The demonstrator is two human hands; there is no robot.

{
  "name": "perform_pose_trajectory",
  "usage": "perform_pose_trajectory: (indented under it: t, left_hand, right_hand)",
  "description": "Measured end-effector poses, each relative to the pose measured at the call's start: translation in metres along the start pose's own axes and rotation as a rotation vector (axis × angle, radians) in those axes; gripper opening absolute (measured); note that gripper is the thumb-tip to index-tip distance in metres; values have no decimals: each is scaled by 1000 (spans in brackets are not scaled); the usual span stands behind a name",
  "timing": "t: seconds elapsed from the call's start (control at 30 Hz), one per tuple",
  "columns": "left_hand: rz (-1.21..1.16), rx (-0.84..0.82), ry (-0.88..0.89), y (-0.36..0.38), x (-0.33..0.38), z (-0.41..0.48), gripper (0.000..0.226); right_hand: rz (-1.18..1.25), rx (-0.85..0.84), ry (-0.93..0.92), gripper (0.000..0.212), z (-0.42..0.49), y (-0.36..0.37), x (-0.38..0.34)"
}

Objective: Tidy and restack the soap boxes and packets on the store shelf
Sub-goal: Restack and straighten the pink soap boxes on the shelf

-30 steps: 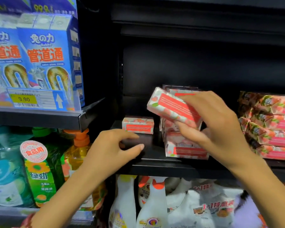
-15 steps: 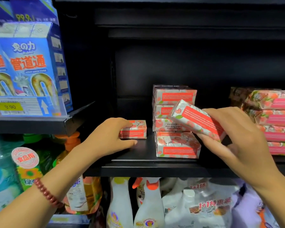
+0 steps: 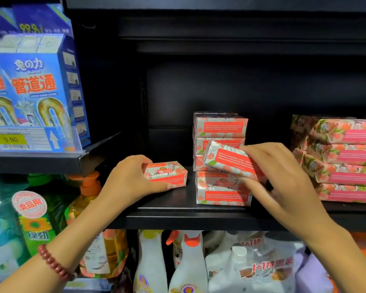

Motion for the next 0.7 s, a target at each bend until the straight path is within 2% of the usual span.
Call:
perform_pose_trajectory:
  t: [0.1,0.2,0.47,0.7]
  left_hand:
    - [-177,105,-50,-5,2,-10,68]
    - [-324,183,-3,-8,6,-17,75]
    - [-468,272,93,-15,22,-35,67]
    - [-542,309,195,-28,39,-46,67]
  right_hand:
    - [-24,-40,-35,49,2,5,0]
    - [-41,-94,-72,47,3,12,-2]
    - [39,-53,-46,44,-10,23,-2]
    - [136,-72,97,42,-7,23,-4]
Point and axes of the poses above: each hand's wrist, its own z-axis towards the middle knuckle, its own y-axis out of the palm, x = y × z, the point moved 1 cm from there along z, towards the middle knuckle, and after that the axes turned 5 degrees about -x, right-handed, at the moved point
